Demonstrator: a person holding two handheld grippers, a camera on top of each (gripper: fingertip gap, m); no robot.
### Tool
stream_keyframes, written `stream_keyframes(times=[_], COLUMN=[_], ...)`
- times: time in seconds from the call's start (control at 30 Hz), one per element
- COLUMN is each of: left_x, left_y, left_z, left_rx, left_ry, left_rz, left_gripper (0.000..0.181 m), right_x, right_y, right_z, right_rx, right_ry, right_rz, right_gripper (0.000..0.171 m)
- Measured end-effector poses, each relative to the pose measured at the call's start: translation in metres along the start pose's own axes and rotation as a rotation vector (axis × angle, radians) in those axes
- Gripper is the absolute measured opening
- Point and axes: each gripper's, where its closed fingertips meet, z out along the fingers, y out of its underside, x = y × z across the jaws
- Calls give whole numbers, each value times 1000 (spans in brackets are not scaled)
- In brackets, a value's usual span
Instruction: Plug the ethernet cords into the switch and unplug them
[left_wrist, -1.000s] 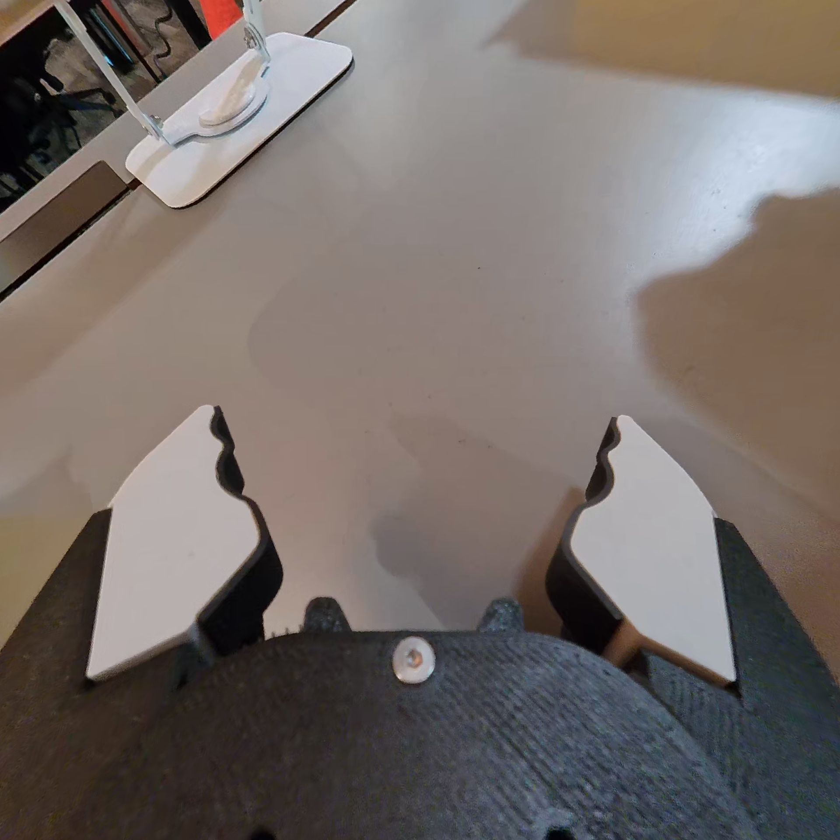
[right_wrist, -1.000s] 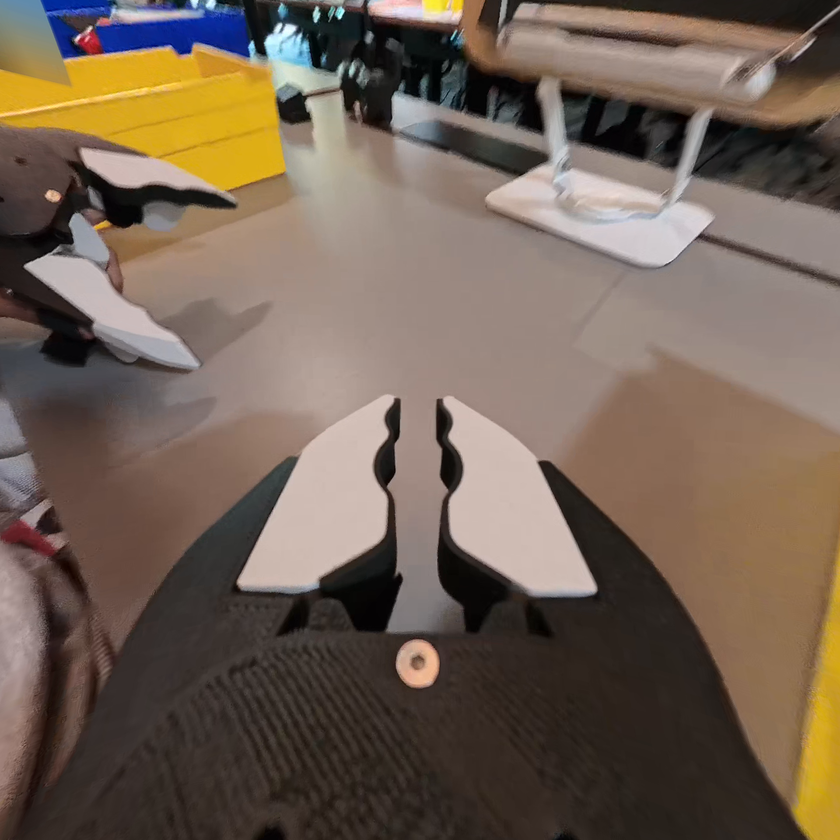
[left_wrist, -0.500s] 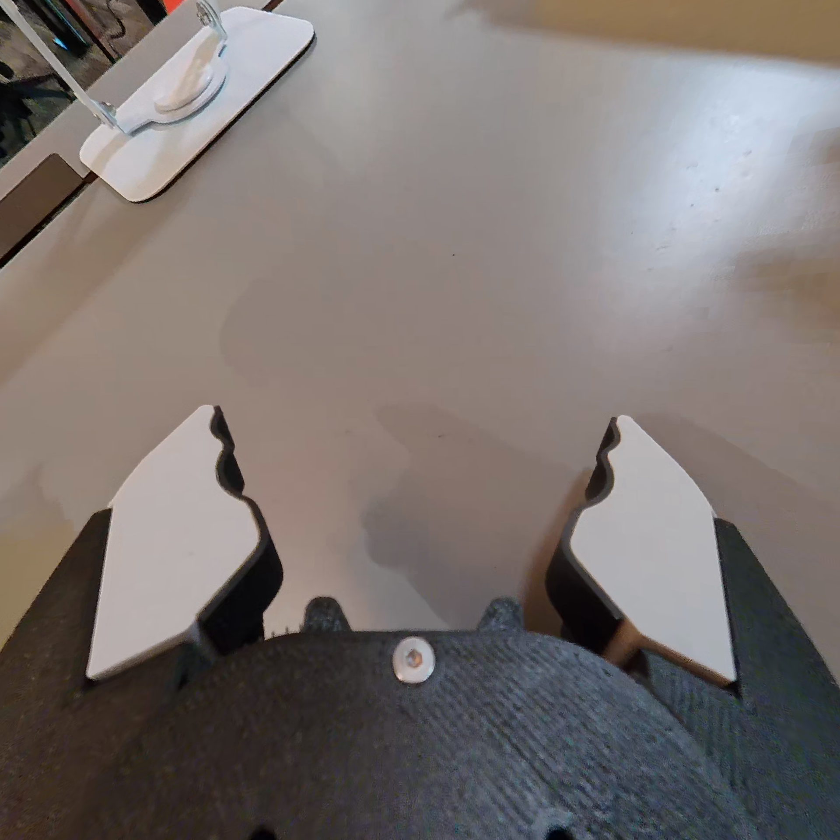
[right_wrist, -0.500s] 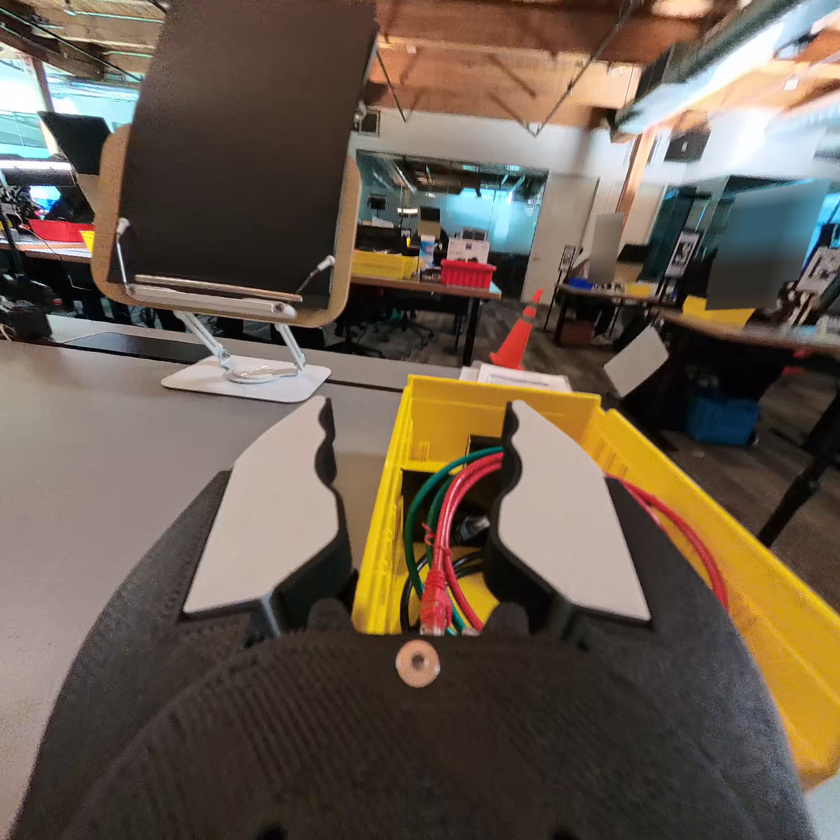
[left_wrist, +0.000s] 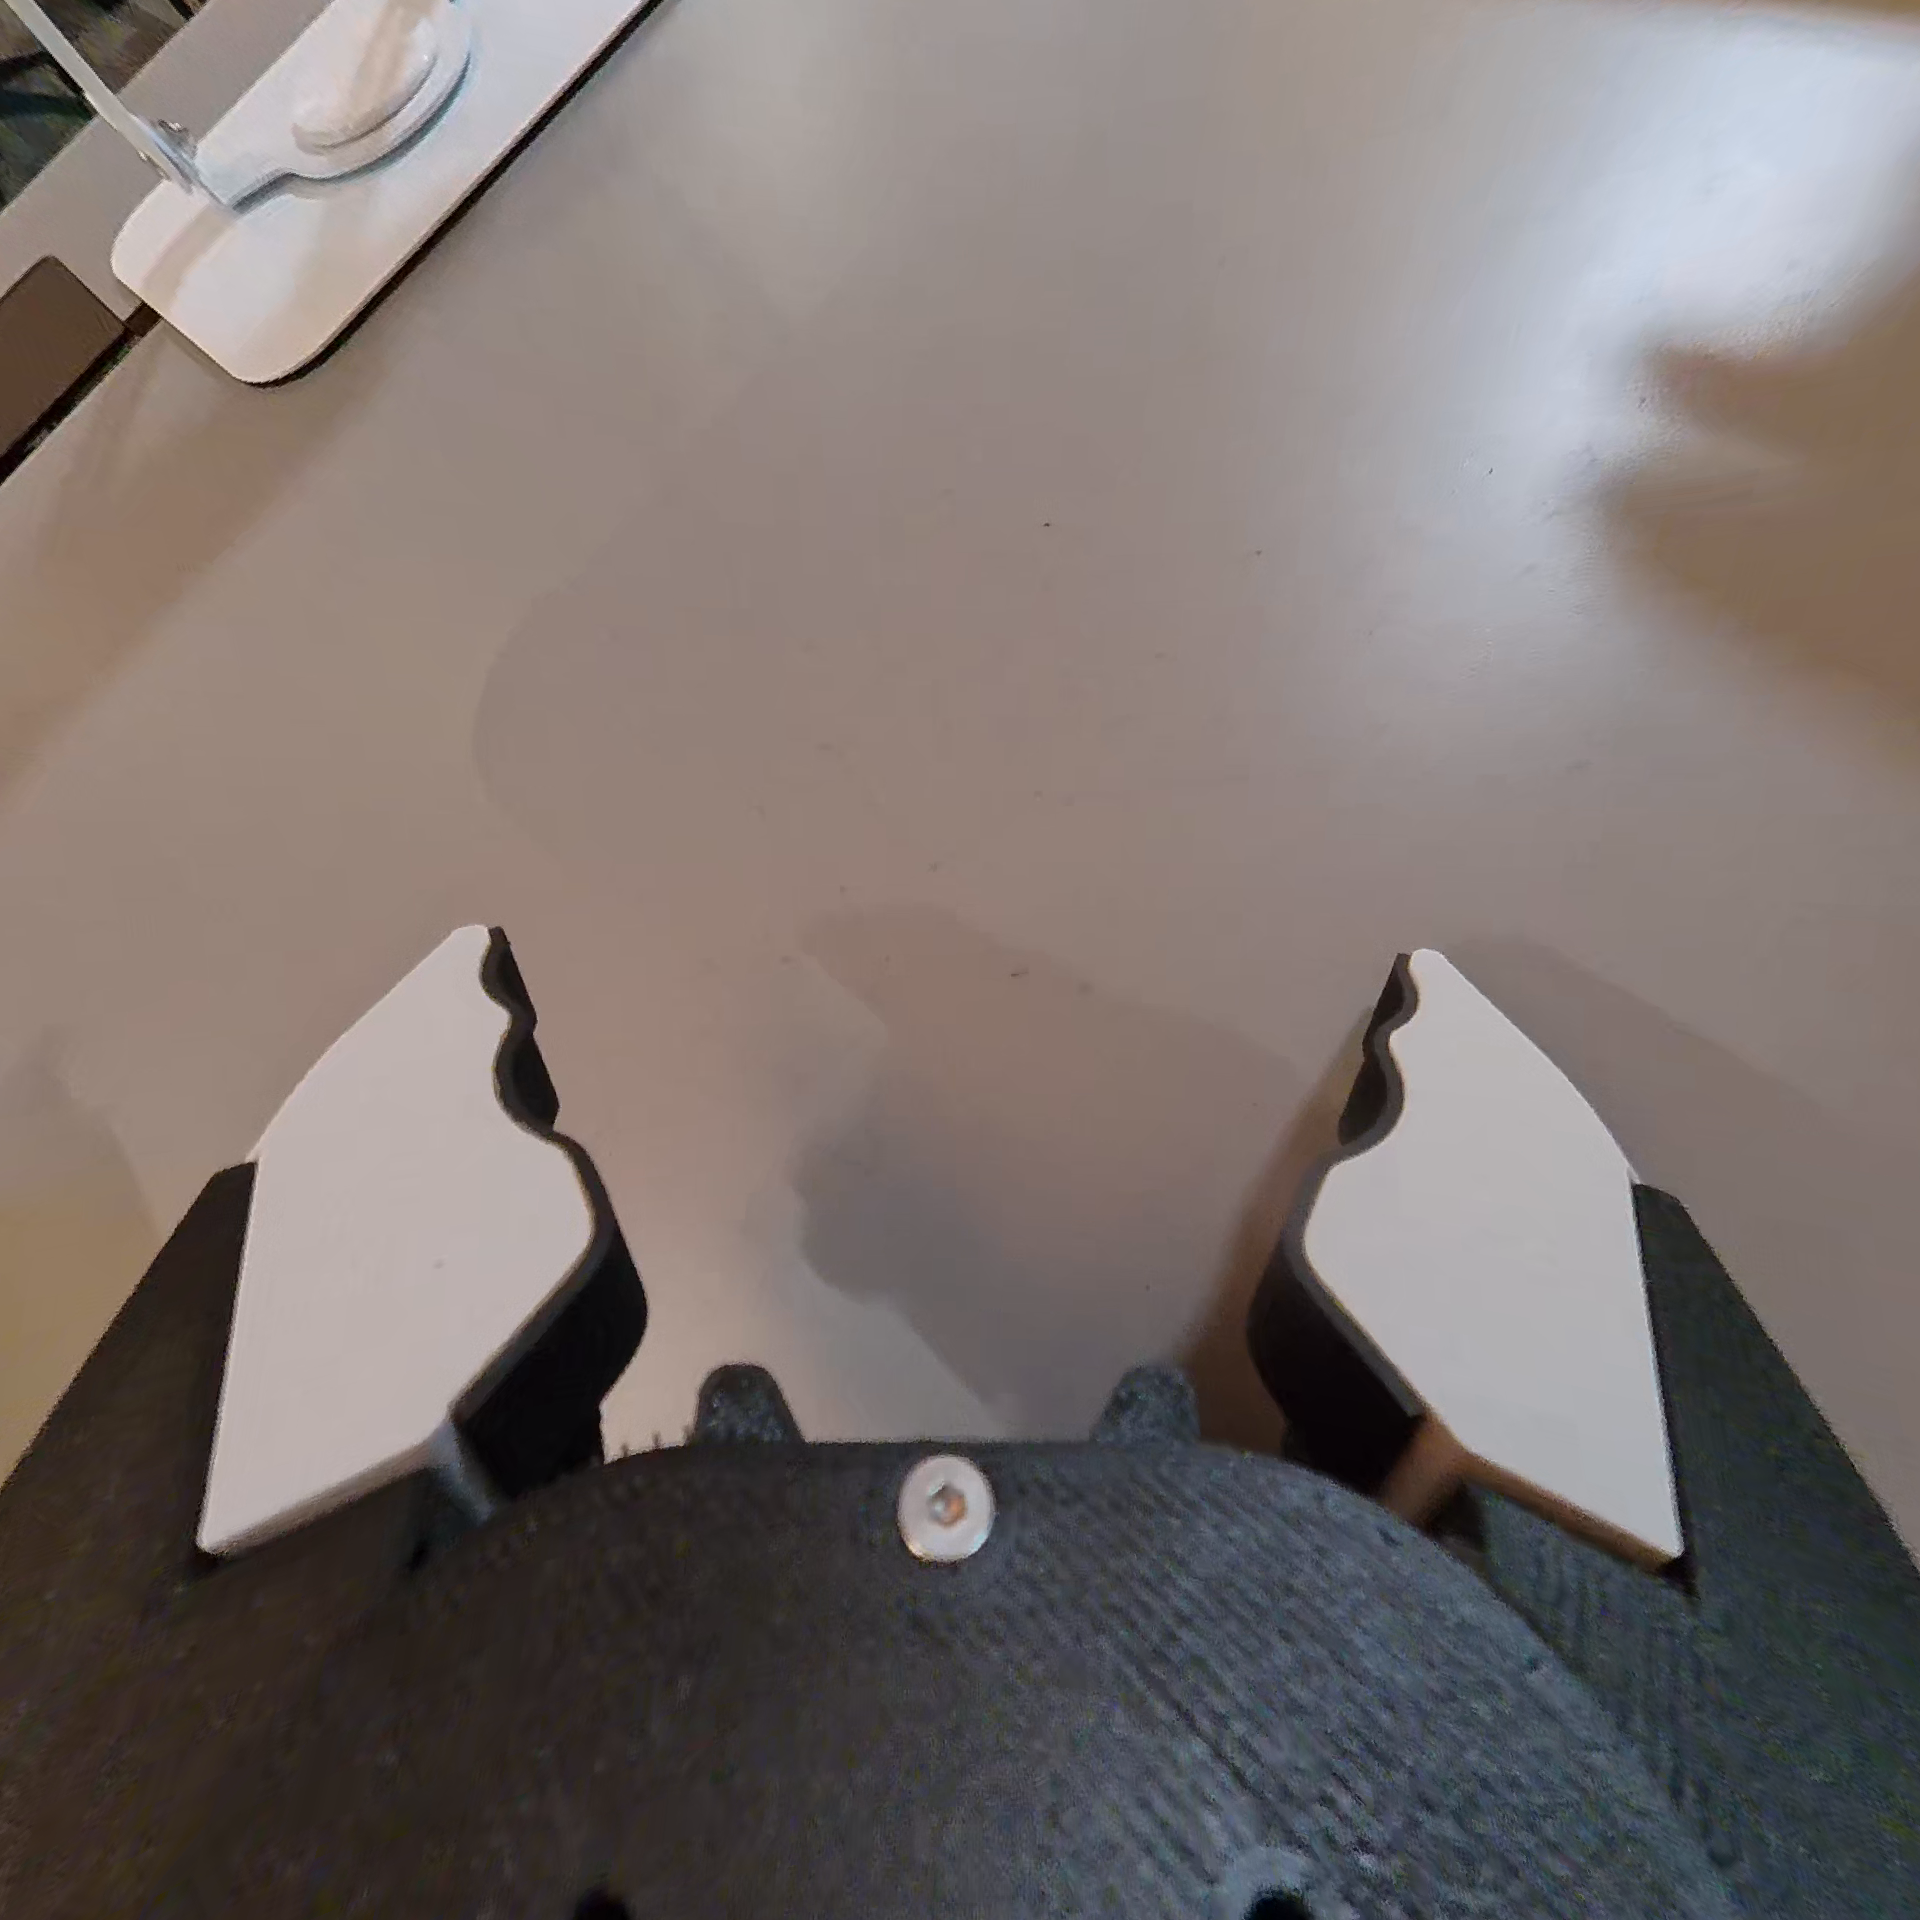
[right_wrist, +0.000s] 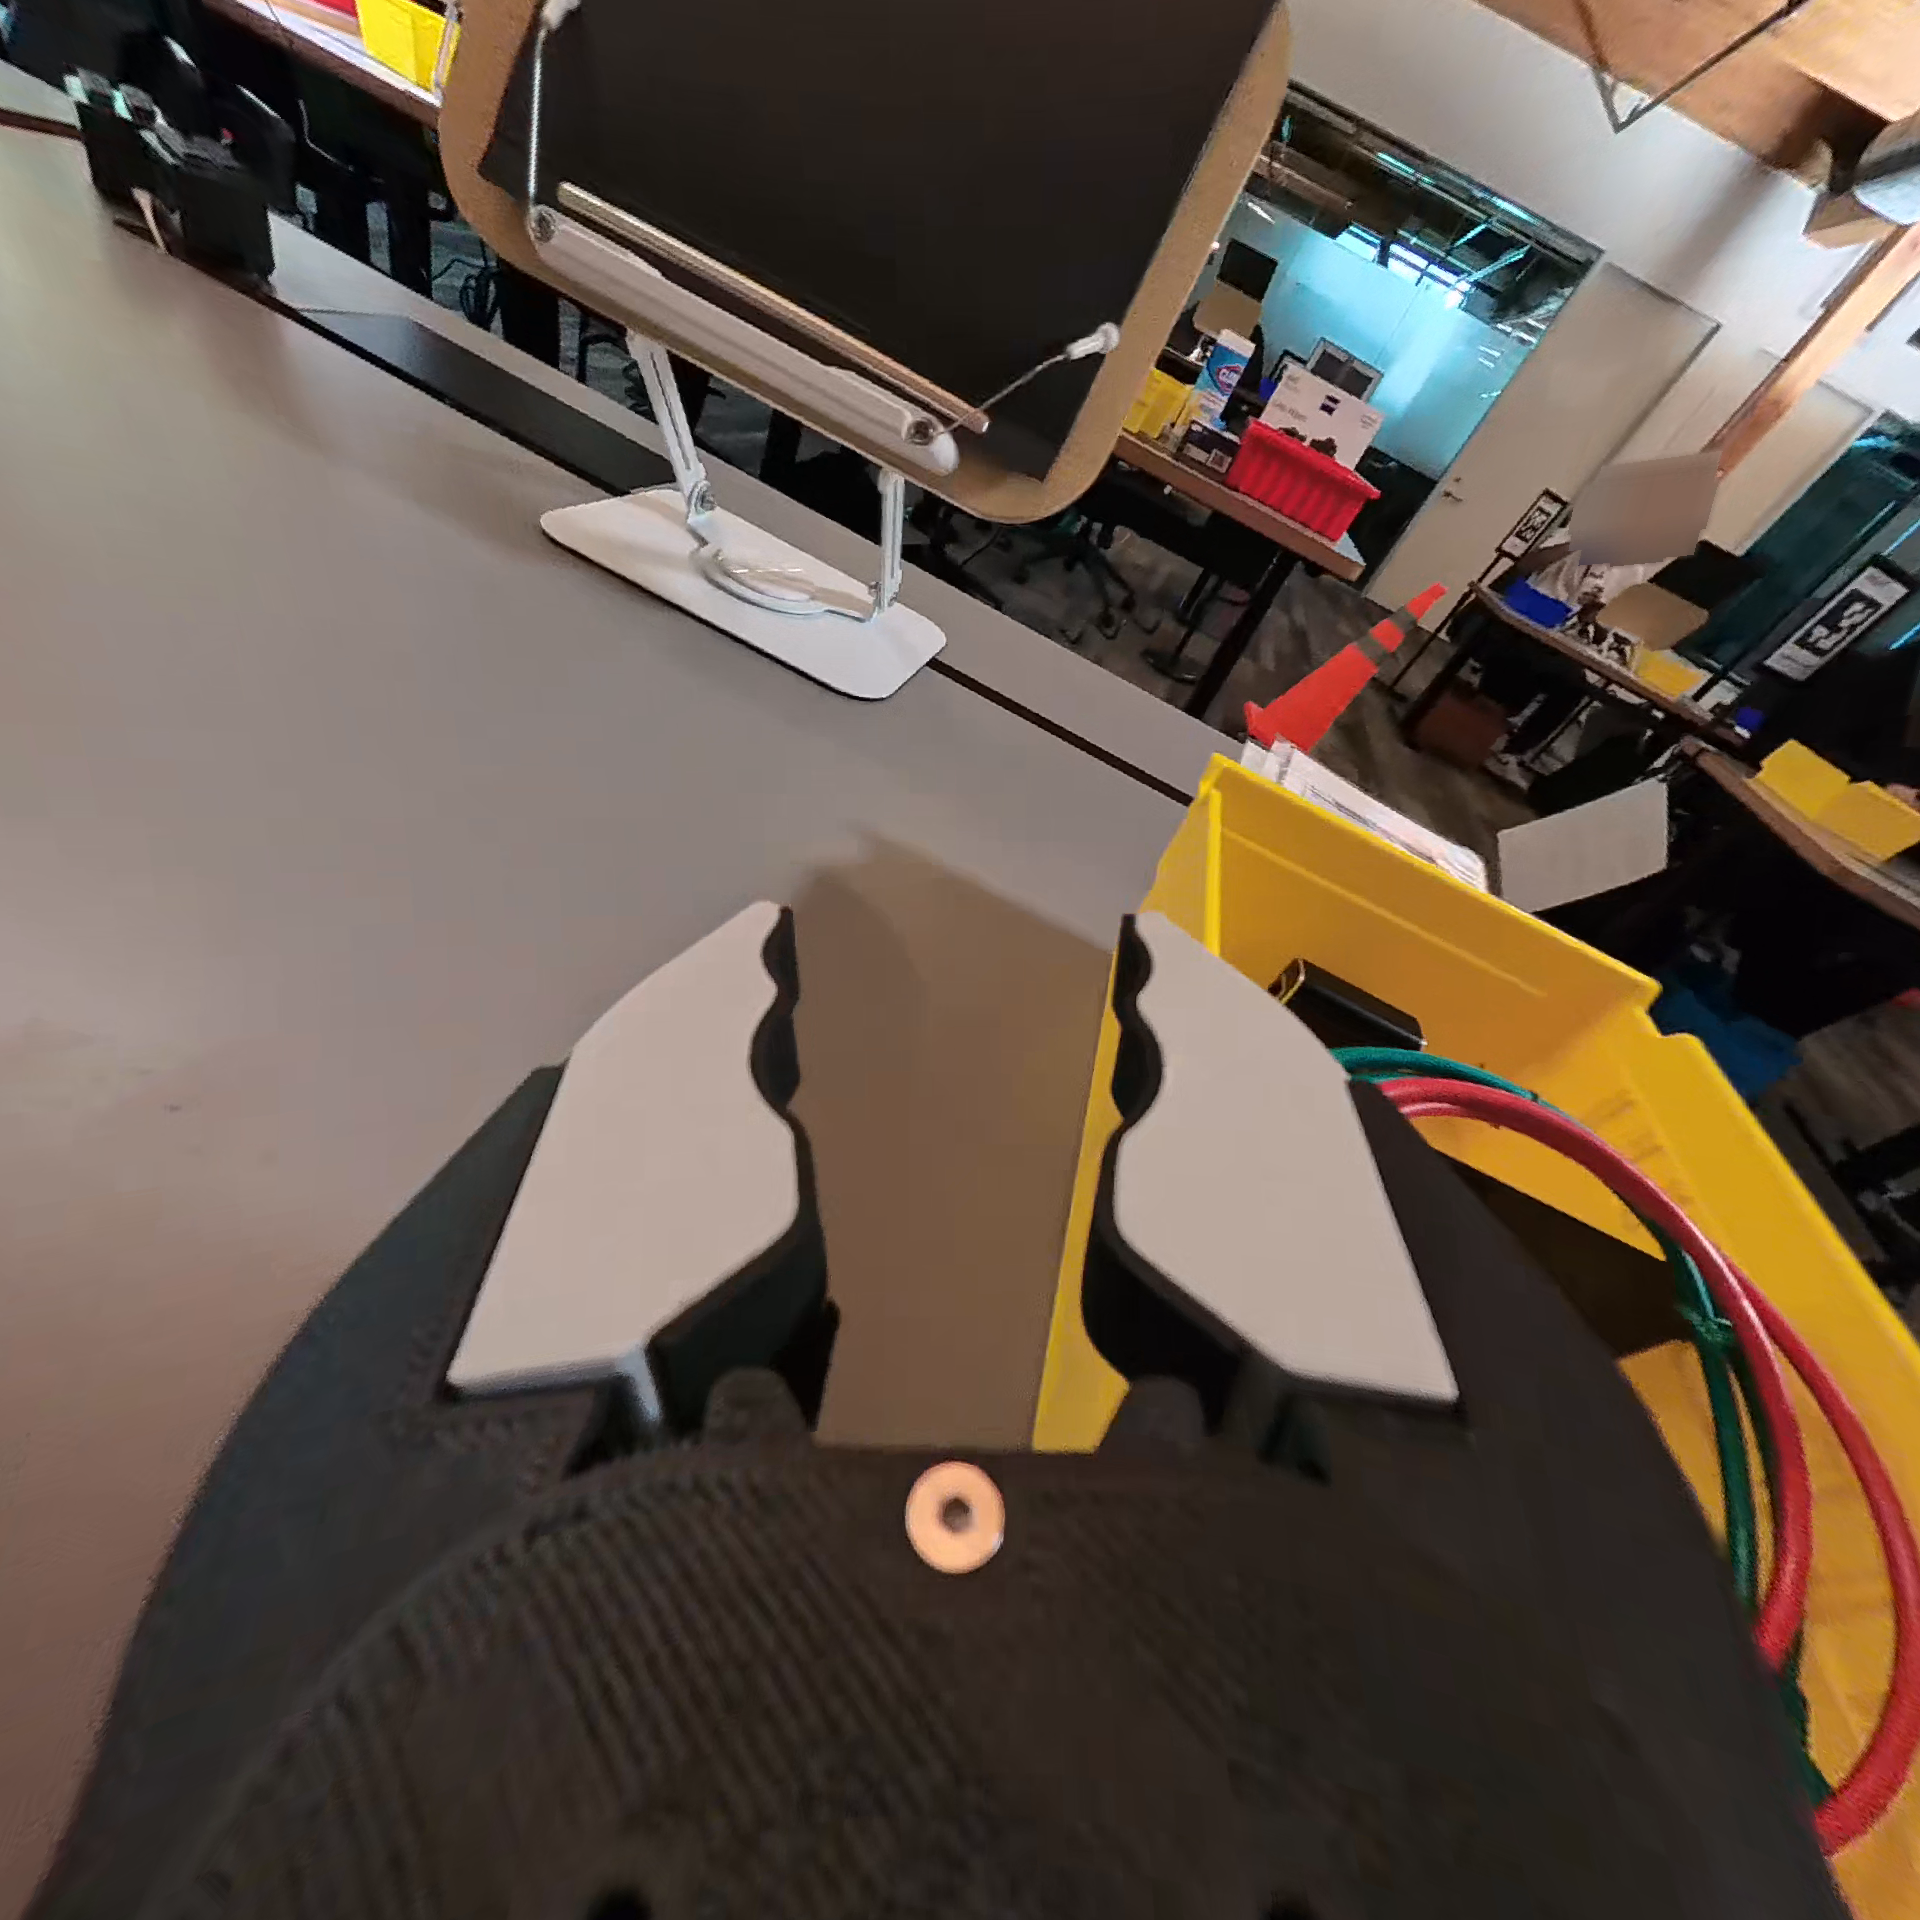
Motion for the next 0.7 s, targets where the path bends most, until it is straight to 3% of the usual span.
stream_keyframes(times=[0.1,0.23,0.3,0.4,0.7], left_x=[-1,-3,-4,-4,-1], left_y=[0,0,0,1,2], left_z=[0,0,0,1,2], left_rx=[-3,1,1,-5,-16], left_ry=[-10,-20,-19,-19,-19], left_rz=[2,-12,-19,-14,13], left_gripper=[146,147,147,146,146], right_x=[10,25,31,34,55], right_y=[2,1,0,-1,-18], right_z=[-3,-11,-14,-14,-28], right_rx=[14,57,79,92,162], right_ry=[34,29,22,26,233], right_rz=[32,209,283,328,163], right_gripper=[49,9,0,0,0])
